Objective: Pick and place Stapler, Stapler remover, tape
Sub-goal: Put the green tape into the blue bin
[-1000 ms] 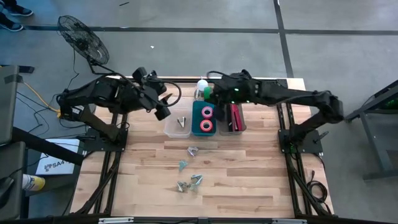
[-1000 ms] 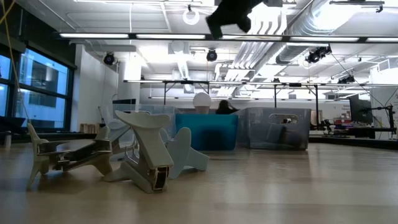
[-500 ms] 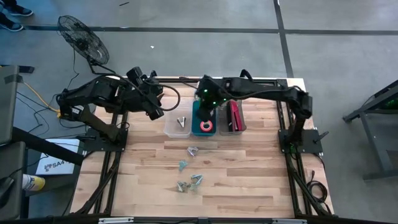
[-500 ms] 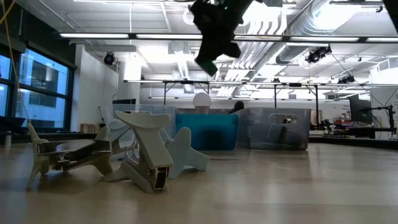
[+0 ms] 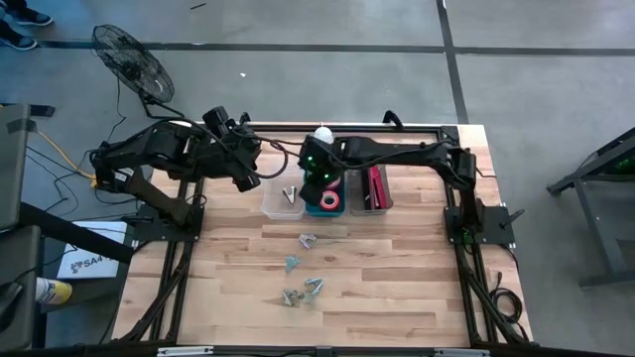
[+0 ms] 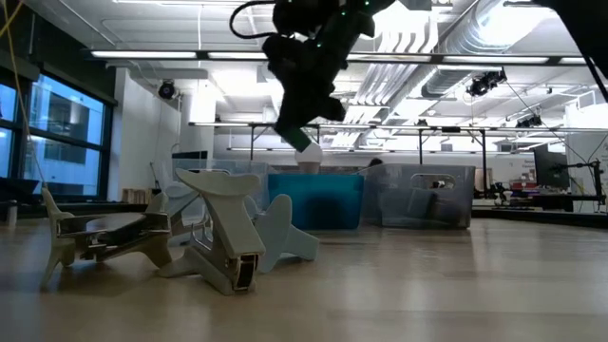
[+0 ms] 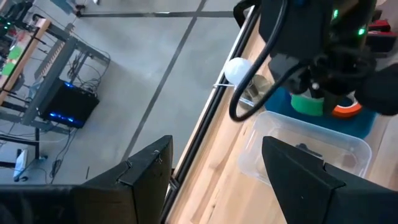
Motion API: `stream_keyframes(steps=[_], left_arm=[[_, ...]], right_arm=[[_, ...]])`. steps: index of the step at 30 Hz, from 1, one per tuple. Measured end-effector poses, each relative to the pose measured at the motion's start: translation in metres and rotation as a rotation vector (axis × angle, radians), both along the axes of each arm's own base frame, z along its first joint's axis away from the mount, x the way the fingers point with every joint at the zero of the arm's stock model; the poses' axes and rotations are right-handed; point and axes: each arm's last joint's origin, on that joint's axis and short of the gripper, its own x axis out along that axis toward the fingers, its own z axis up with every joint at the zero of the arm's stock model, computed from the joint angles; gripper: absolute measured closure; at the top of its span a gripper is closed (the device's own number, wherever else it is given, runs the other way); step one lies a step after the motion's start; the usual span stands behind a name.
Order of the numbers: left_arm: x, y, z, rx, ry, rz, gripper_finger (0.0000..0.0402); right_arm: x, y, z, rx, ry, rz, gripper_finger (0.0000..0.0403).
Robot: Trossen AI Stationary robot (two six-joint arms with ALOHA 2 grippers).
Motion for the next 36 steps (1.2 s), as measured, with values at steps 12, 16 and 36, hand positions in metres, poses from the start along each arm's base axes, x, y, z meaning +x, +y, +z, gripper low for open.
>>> stream_keyframes(steps=[12,16,36], left_arm=[[0.0,0.0,0.0,-0.003,-0.001,0.0,0.0158],[0.0,0.0,0.0,-0.003,-0.001,0.0,0.0158],[0.0,0.0,0.0,-0.022,-0.02,0.013,0.0158]], right_arm=[[0.006,0.005,-0.03,-0.041,-0.026,-0.008,0.0368],[0.006,0.01,-0.043,-0.03,-0.135,0.018,0.0368],[-0.062,0.001,-0.076,0.064,-0.683,-0.023,0.0368]])
